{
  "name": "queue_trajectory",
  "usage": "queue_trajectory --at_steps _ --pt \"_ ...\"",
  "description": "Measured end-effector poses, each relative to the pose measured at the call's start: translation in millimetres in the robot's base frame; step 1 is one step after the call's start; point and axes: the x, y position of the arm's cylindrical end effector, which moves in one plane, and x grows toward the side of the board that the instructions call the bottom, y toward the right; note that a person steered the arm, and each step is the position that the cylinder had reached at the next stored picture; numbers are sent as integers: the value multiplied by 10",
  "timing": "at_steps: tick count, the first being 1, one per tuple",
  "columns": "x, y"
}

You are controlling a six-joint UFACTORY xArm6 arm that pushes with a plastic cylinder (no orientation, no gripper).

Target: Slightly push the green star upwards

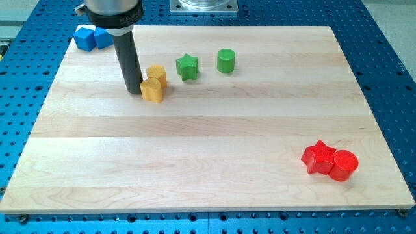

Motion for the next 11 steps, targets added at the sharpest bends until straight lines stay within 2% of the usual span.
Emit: queue_trajectory --at_steps 1,2,3,4,5,6,8,10,11 --pt "196 151" --pt "682 142" --pt "922 579" --pt "490 1545" --pt "31 1710" --pt "-42 1717" --pt "-128 1038" --pt "-415 1000" --pt "-259 896"
